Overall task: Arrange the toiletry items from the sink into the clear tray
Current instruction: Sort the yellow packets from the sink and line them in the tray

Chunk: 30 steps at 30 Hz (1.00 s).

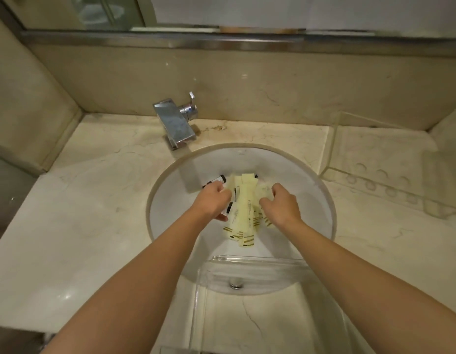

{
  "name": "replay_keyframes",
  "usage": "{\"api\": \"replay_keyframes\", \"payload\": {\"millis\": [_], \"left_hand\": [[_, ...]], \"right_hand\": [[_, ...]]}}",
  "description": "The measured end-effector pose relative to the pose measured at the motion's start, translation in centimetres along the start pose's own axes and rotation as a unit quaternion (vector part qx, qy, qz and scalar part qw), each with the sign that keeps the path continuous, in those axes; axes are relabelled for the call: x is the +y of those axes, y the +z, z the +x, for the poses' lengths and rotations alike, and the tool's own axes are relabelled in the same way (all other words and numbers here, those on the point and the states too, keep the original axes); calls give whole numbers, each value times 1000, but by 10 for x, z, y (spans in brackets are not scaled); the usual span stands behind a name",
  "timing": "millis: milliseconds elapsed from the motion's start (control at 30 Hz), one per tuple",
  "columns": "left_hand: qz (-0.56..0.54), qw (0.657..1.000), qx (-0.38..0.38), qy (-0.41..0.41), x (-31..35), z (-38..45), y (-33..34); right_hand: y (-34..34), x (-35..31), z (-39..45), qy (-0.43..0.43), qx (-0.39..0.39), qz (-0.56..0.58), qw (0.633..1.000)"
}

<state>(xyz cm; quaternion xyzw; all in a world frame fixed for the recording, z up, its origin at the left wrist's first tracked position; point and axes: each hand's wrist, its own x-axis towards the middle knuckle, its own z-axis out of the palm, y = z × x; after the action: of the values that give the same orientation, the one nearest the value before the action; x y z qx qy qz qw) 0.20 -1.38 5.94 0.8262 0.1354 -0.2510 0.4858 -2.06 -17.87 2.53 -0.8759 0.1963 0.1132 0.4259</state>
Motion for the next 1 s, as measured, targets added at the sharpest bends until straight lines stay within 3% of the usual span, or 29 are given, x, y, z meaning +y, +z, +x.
{"api": "replay_keyframes", "payload": {"millis": [367, 600, 667, 800, 867, 933, 1000], "left_hand": [[106, 977, -139, 124, 21, -52, -4], [184, 952, -173, 173, 14, -82, -1], [224, 944, -139, 200, 9, -92, 2], [260, 926, 21, 274, 8, -110, 10], [265, 924, 60, 271, 5, -117, 11], [245, 933, 56, 259, 3, -124, 12], [190, 954, 0, 230, 0, -131, 10]], "right_hand": [[-34, -40, -64, 8, -86, 244, 966], [-52, -39, -97, 30, -126, 235, 963], [-56, -33, -107, 43, -129, 226, 965], [-61, -24, -119, 57, -139, 225, 963], [-62, -20, -128, 65, -142, 230, 961], [-62, -16, -135, 75, -140, 236, 959], [-61, -12, -141, 89, -136, 246, 956]]}}
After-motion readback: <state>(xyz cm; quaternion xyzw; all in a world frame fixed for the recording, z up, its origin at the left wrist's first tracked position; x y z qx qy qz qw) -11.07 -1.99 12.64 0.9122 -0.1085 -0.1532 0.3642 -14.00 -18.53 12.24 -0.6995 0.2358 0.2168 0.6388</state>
